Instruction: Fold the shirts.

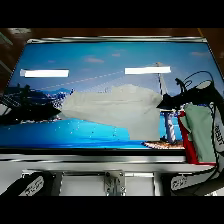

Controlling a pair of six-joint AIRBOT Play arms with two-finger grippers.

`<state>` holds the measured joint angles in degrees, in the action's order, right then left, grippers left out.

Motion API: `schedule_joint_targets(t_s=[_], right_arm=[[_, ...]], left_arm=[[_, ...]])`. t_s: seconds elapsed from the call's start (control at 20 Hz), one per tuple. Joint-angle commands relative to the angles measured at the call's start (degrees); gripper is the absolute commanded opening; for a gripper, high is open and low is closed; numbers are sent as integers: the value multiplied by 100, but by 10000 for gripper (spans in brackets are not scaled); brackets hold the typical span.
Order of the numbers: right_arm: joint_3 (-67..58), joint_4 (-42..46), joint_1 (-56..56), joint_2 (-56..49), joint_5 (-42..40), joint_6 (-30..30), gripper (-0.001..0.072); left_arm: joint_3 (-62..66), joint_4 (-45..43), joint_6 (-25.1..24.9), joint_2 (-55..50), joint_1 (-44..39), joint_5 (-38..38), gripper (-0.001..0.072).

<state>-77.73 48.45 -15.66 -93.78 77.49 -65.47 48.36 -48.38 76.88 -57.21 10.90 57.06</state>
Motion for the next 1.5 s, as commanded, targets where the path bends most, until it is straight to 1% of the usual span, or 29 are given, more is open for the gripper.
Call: schedule_joint_targets(t_s=[0.0, 0.05, 0.1, 0.15, 0.2, 0.25, 0.3, 0.35, 0.5, 0.6, 0.65, 0.75, 0.8, 0.85, 1.0, 1.05, 1.1, 1.15, 1.2, 1.25, 1.3, 1.4, 1.45], right_arm=[[-1294, -940, 35, 1585, -466, 887, 63], [-1816, -787, 35, 2194, -901, 927, 63], [-2258, -413, 37, 2791, -1436, 901, 63], [-2529, -20, 37, 3311, -1904, 728, 63], [-2704, 378, 37, 3834, -2166, 273, 63], [-2793, 772, 37, 4256, -2194, -157, 63], [-2796, 1110, 37, 4675, -2096, -522, 62], [-2796, 1392, 37, 5029, -1910, -741, 63], [-2796, 2214, 37, 5860, -1226, -901, 62], [-2798, 2658, 37, 6161, -837, -1088, 63], [-2796, 2809, 37, 6234, -717, -1200, 63], [-2796, 2859, 37, 6164, -485, -1307, 63], [-2796, 2857, 37, 6028, -160, -1368, 63], [-2796, 2848, 37, 5827, 343, -1423, 63], [-2599, 2848, 37, 4992, 2061, -1495, 63], [-2363, 2846, 37, 4693, 2396, -1580, 63], [-1985, 2815, 39, 4395, 2505, -1655, 63], [-1539, 2813, 63, 4127, 2393, -1661, 62], [-1008, 2817, 122, 3834, 2057, -1661, 62], [-553, 2811, 216, 3528, 1552, -1661, 62], [-208, 2809, 387, 3139, 898, -1663, 62], [-125, 2813, 820, 2238, -304, -1740, 62], [-157, 2833, 1003, 1818, -1193, -1902, 62]], left_arm=[[2210, -415, -35, 697, 9, 7, 32], [3115, -420, -39, 879, 9, -101, 34], [3921, -435, -39, 1005, 13, -186, 34], [4649, -472, -35, 1091, 15, -195, 34], [5320, -605, -28, 1156, 15, -74, 34], [5838, -800, 61, 1220, 15, 184, 33], [6199, -1008, 282, 1281, 15, 514, 33], [6402, -1126, 444, 1379, 15, 859, 33], [6502, -1388, 544, 1797, 15, 1738, 33], [6502, -1832, 800, 2017, 15, 2096, 33], [6500, -2118, 811, 2076, 15, 2306, 33], [6463, -2645, 811, 2070, 15, 2811, 33], [6334, -2769, 807, 2059, 15, 2979, 33], [6100, -2820, 807, 2055, 15, 3084, 33], [4940, -2820, 807, 2041, 15, 3108, 33], [4367, -2820, 804, 1998, 15, 3097, 33], [3748, -2820, 804, 1915, 15, 3049, 33], [3163, -2820, 802, 1790, 15, 2870, 33], [2627, -2820, 769, 1609, 15, 2535, 33], [2170, -2820, 763, 1320, 15, 2061, 33], [1934, -2817, 763, 962, 13, 1641, 33], [1980, -2793, 763, -61, 11, 1064, 33], [2162, -2767, 763, -651, 2, 863, 33]])
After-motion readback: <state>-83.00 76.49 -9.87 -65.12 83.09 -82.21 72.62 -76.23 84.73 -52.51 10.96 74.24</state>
